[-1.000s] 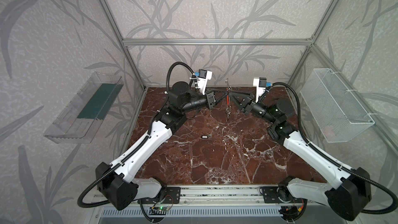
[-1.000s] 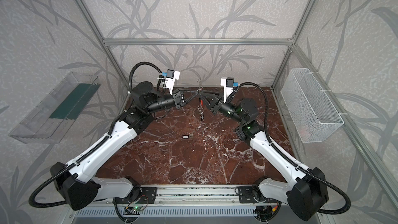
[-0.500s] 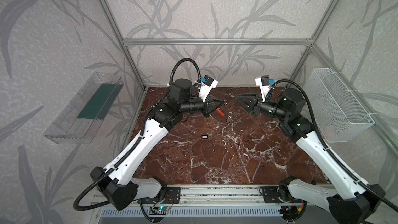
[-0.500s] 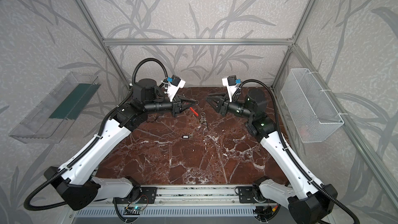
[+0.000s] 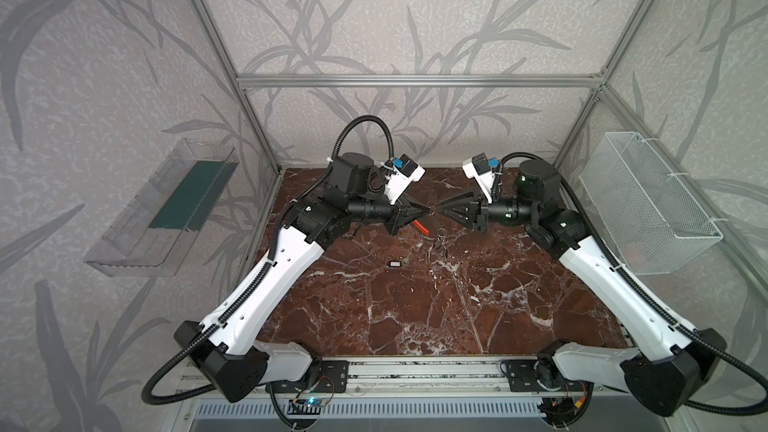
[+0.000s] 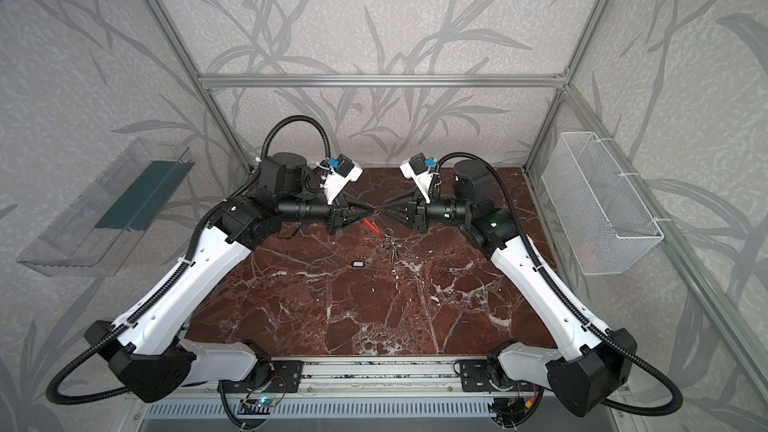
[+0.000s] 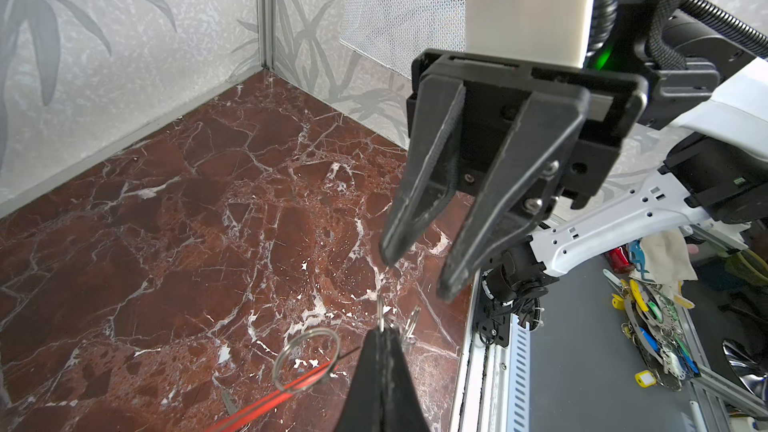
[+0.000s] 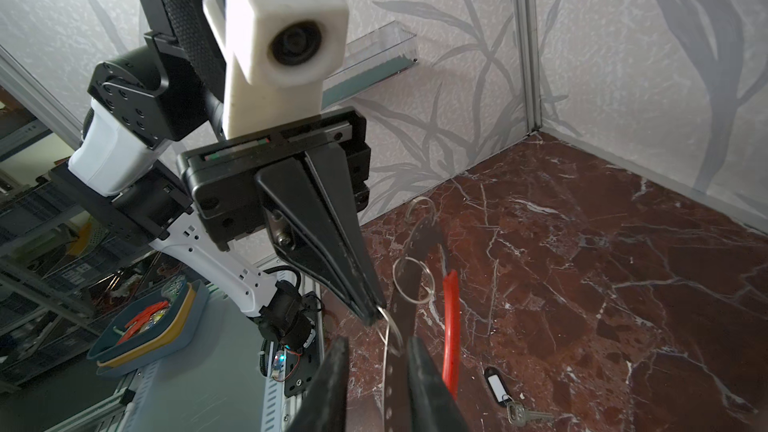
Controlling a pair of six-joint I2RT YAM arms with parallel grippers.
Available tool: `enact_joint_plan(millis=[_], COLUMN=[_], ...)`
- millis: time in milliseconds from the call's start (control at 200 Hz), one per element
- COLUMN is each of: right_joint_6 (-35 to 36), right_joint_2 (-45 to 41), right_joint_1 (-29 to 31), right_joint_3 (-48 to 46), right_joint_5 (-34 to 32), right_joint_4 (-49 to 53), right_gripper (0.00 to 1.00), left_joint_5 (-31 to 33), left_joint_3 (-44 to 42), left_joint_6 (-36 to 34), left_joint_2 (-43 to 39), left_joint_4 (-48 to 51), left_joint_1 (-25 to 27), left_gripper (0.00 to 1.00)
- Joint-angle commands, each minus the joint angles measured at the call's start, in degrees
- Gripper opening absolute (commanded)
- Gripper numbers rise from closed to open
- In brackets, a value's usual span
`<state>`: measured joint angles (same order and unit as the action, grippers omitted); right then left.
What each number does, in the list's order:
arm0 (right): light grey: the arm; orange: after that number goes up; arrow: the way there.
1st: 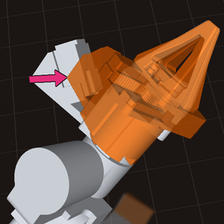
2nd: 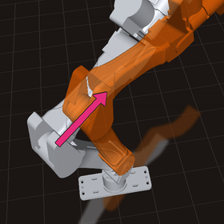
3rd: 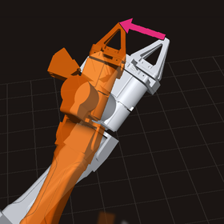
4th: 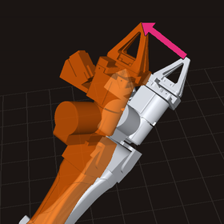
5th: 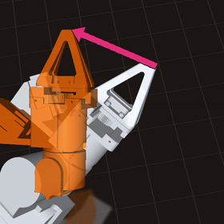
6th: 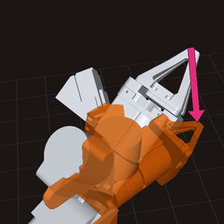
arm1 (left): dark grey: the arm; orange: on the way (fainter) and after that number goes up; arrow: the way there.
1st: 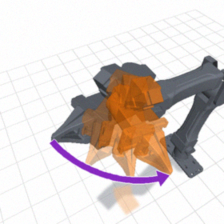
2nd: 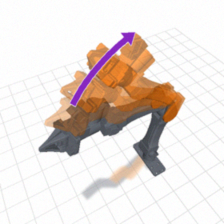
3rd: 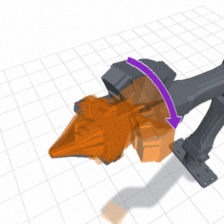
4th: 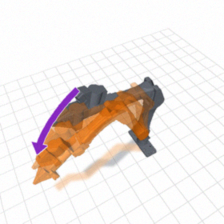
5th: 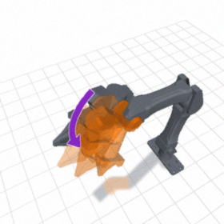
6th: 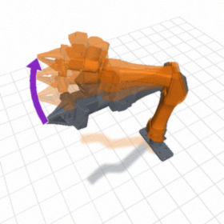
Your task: Put the keys on the keyring
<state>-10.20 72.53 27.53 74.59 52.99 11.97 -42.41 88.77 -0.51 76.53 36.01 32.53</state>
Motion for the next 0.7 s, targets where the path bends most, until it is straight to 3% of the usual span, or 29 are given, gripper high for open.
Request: enact_joint_plan(millis=[0,290,425,695], right_joint_6=[2.48,3.20,3.91,-0.97], right_joint_2=[0.85,2.23,1.36,-1.08], right_joint_1=[1.26,1.71,1.57,-1.59], right_joint_3=[2.63,3.11,2.53,-1.60], right_joint_5=[0.97,0.10,-3.43,-1.66], right_joint_4=[1.47,2.87,3.79,-4.07], right_gripper=[0.22,0.19,0.19,0.19], left_joint_5=[-2.47,-3.04,-3.29,-3.55], left_joint_3=[1.76,1.67,1.58,1.58], left_joint_6=[-1.36,-0.64,-0.37,0.07], left_joint_2=[0.11,-0.11,-0.16,-0.15], left_joint_4=[0.35,-0.02,-0.24,-0.23], left_joint_1=[-0.01,0.01,0.05,0.01], left_gripper=[0.00,0.00,0.00,0.00])
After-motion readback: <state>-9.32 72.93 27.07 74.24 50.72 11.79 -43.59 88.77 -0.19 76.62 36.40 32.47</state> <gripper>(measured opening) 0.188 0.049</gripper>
